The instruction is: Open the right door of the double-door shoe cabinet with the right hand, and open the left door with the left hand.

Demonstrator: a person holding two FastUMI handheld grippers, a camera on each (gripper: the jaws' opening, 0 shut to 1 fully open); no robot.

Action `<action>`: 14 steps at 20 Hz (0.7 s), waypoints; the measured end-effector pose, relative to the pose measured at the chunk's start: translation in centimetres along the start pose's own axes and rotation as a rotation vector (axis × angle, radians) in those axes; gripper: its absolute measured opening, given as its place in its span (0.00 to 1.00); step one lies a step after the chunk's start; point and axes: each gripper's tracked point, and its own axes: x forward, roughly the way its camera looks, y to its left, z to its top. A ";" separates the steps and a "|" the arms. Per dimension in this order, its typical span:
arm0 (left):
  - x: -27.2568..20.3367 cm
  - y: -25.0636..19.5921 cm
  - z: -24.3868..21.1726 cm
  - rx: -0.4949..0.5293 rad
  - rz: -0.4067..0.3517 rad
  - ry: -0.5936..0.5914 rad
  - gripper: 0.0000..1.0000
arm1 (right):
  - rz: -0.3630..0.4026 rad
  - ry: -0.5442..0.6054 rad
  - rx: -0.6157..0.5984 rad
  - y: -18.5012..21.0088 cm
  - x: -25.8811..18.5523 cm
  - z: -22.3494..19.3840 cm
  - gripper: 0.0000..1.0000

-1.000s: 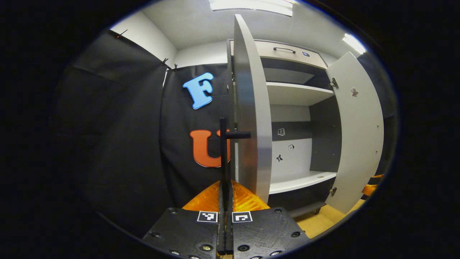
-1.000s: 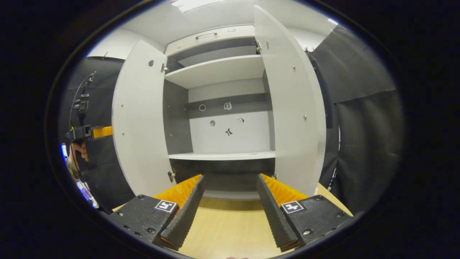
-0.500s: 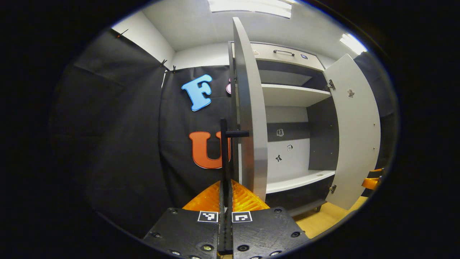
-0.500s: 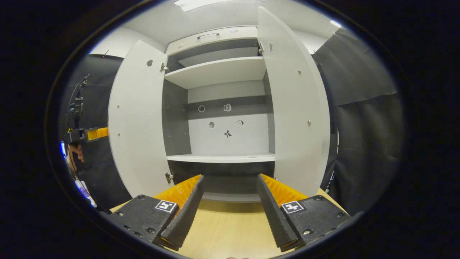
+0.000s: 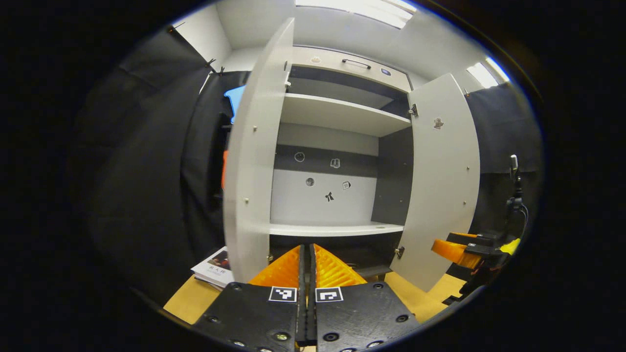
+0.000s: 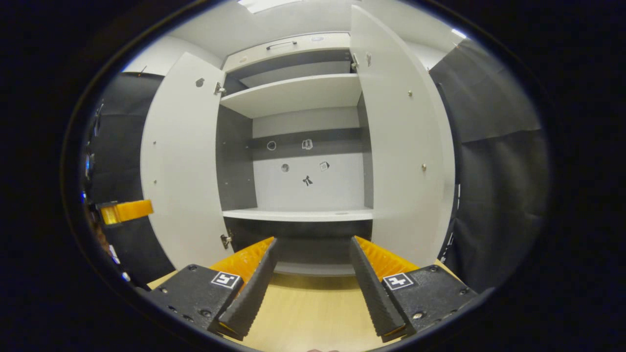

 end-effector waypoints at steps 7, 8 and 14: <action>5.3 -4.2 -0.6 -0.023 0.006 -0.062 0.20 | -0.047 -0.099 -0.010 -1.6 -0.8 3.4 0.92; 5.4 -4.6 -1.1 -0.011 0.009 -0.048 0.39 | -0.059 -0.105 -0.013 -2.2 -1.0 3.6 0.91; 4.9 -4.4 -1.8 0.051 0.083 -0.042 0.83 | -0.089 -0.123 -0.027 -3.8 -1.1 3.2 0.92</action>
